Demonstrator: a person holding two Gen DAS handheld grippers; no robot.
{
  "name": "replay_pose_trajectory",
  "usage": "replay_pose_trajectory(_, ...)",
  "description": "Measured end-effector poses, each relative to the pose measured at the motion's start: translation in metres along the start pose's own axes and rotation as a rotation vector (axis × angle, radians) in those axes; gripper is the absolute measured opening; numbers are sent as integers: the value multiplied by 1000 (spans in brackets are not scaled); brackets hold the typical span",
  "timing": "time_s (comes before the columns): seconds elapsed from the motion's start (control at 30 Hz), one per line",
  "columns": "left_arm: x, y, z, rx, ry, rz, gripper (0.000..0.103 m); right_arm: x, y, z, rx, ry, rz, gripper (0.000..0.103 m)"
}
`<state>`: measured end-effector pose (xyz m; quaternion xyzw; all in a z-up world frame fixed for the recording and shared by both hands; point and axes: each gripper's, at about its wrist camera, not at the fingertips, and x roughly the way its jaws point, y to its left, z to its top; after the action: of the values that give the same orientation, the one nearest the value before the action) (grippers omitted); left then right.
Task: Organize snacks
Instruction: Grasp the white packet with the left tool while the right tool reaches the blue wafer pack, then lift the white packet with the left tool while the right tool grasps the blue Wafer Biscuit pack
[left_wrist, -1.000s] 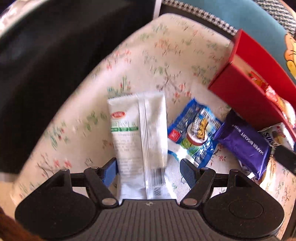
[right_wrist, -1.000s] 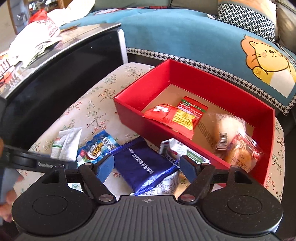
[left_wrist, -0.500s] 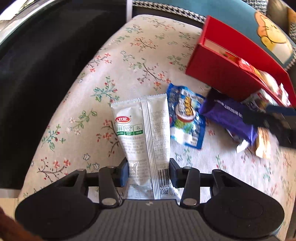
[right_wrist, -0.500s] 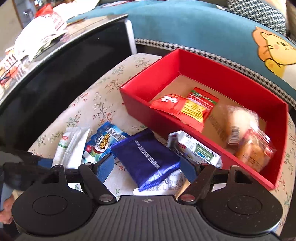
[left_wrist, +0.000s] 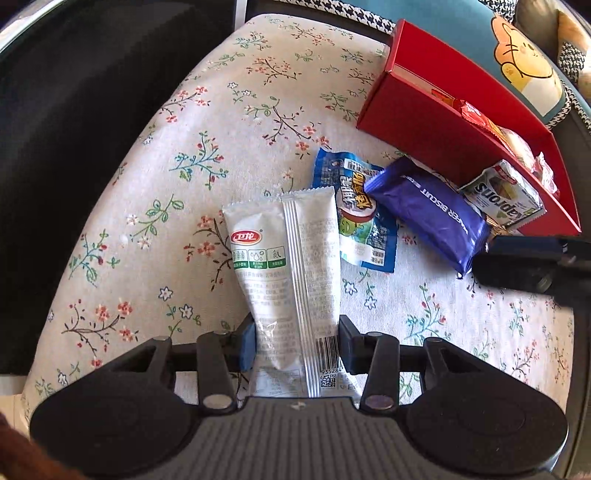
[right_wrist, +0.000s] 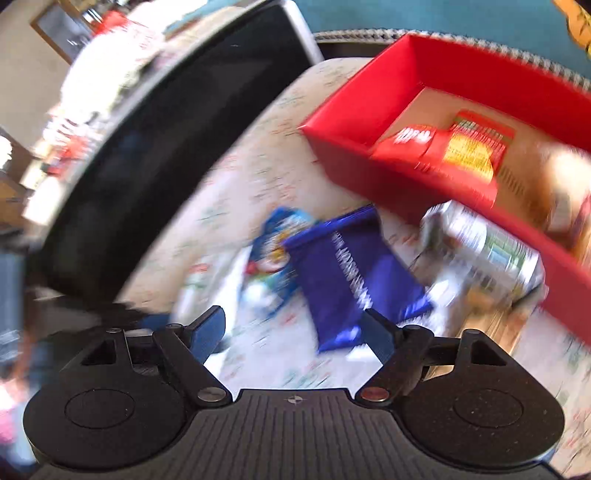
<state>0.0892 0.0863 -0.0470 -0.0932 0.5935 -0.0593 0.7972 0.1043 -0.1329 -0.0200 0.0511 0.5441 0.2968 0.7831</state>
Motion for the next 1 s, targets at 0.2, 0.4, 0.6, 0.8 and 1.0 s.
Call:
replay_pose_trajectory(0.2,2,-5,-2,24,-2,10,91,1,8,11,-74,-46,-251,86)
replay_pose_trajectory(0.4,4,-1,-2,19,5,-9,92,48,24,38,-247,62,-304,86)
replay_pose_trajectory(0.6,5,-1,-2,32,9,-20,92,76,30,51,-360,143,-323,91)
replay_pose_trajectory(0.8,5,2,-2,37,10,-28,92,55,21,40,-215,149,-148,91)
replay_pose_trajectory(1.0,3,0,-4,31,10,-20,92,29,22,21,-171,112,-132,85)
